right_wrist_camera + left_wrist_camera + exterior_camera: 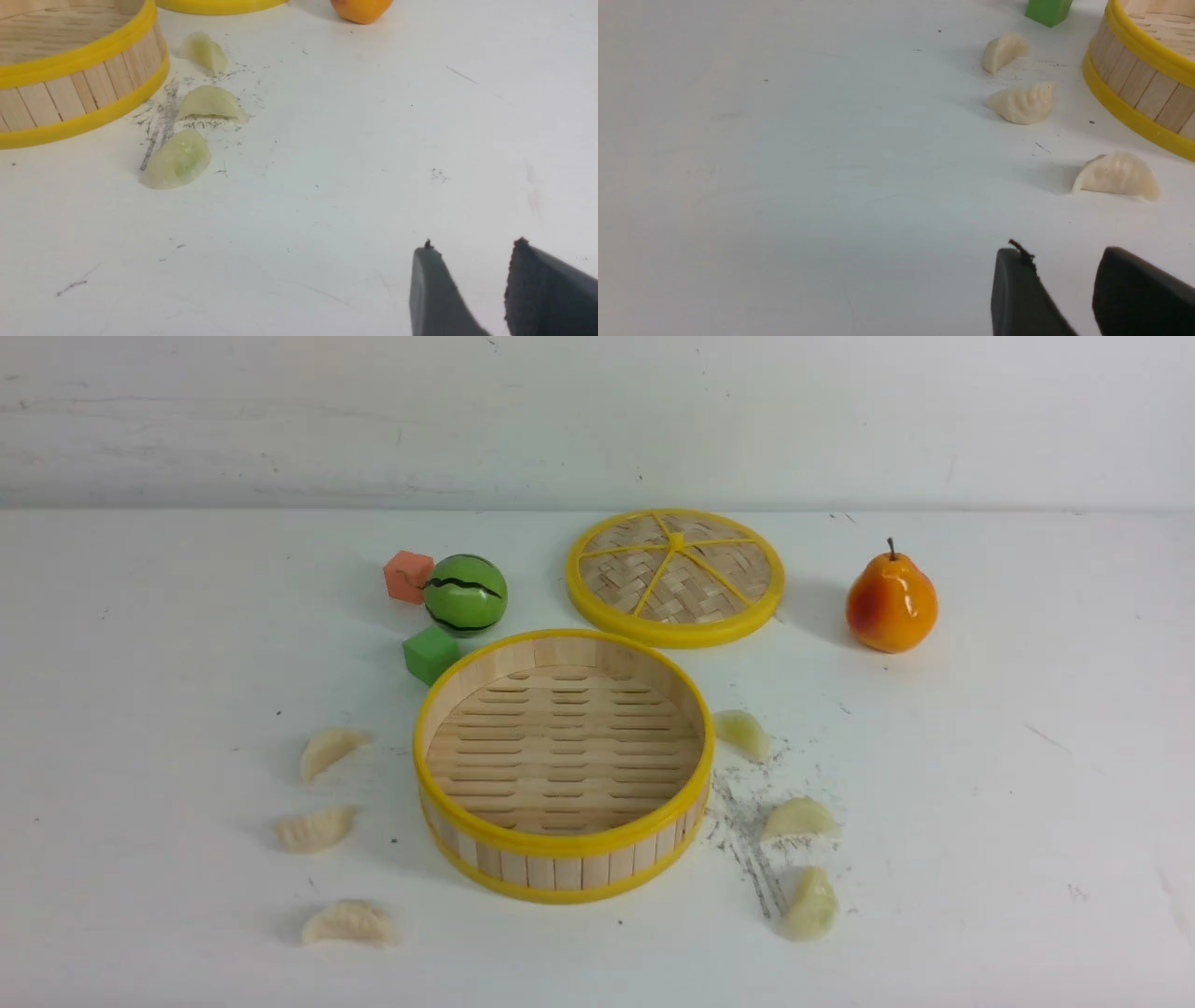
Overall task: Put the dumplings into the steamer on the white table.
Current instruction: 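Reach for and grasp a dumpling on the table with the left gripper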
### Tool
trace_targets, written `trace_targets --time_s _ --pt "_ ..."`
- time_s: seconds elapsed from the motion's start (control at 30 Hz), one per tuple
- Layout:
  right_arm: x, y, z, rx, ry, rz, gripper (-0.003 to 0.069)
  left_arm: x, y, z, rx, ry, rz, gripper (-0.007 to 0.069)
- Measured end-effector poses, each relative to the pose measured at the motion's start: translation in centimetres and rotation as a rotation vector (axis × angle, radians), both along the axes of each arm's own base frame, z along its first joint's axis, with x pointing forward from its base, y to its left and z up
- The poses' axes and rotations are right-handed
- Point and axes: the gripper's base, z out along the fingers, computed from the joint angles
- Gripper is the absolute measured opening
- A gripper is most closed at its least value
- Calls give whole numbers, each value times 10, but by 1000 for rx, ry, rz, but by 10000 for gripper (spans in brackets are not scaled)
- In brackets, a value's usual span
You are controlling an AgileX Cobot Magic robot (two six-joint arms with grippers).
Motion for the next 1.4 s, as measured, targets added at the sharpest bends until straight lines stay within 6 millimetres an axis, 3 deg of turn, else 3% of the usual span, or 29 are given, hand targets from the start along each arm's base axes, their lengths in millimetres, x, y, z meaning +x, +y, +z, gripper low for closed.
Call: trace_targets --time_s 1.1,1.23,1.4 --pt "0 0 0 0 0 0 239 0 0 1 9 -7 1 237" --pt "0 0 0 0 0 0 239 2 1 7 8 -82 5 237" --pt "1 -1 2 -12 -27 -4 239 5 2 29 9 -330 18 237"
